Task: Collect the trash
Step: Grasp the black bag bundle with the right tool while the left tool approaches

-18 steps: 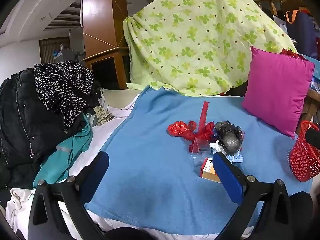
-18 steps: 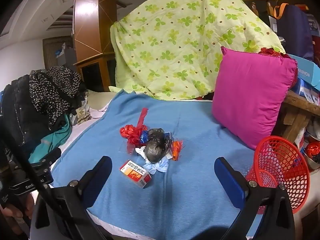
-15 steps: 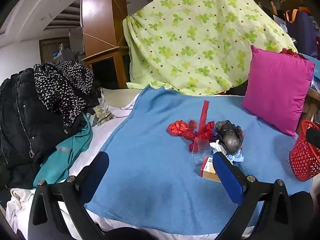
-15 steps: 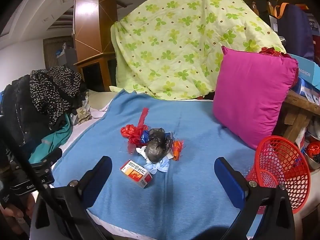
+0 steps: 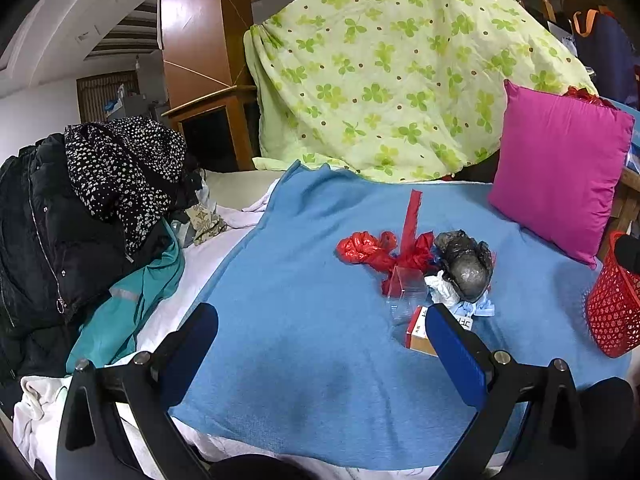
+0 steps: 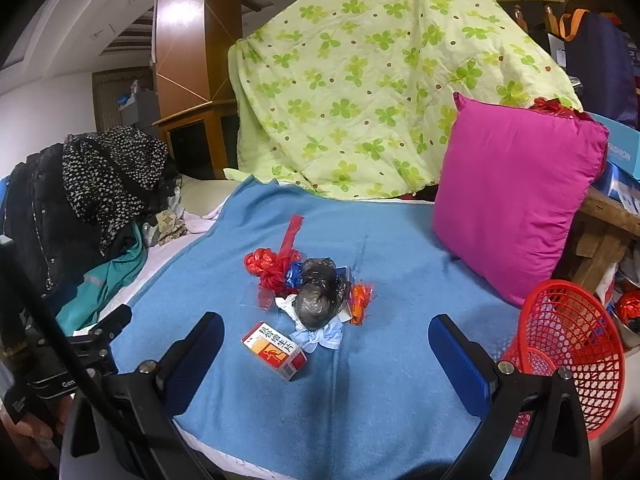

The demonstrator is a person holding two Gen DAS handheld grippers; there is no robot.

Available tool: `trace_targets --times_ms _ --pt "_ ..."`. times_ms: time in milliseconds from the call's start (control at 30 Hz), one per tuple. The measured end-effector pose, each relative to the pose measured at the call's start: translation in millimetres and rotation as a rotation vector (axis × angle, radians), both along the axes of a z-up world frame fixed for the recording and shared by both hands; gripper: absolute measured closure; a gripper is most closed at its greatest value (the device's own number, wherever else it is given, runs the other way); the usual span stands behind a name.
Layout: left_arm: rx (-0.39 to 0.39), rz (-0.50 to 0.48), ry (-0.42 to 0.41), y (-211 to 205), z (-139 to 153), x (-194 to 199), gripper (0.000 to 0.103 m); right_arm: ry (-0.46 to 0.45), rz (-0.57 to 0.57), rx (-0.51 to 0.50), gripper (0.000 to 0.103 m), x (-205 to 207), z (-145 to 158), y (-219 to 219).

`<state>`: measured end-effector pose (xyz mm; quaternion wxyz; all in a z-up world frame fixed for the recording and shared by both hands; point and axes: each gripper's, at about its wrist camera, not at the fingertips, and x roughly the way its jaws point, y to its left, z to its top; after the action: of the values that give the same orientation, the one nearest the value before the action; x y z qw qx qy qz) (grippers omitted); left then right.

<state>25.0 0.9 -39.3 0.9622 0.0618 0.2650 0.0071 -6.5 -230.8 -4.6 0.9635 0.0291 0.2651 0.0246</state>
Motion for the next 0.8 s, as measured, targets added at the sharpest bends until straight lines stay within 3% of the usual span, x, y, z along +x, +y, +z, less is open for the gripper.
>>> trace_targets --times_ms 233,567,733,800 --pt "0.002 0.006 0.017 -1.2 -6.4 9.4 0.000 -0.009 0.010 -0.019 0.000 9.6 -3.3 -1.0" --pt "0.004 0.004 0.051 -2.7 -19.9 25.7 0.000 0.040 0.034 0.040 0.000 31.6 -15.7 -6.8" --pt "-0.041 -0.020 0.127 -1.4 -36.6 41.7 0.000 0.040 0.092 0.026 0.001 58.2 -33.9 -5.3" --pt "-0.061 -0.037 0.166 -2.1 -46.5 48.8 0.000 0.064 0.130 0.042 0.008 76.6 -44.2 -3.3"
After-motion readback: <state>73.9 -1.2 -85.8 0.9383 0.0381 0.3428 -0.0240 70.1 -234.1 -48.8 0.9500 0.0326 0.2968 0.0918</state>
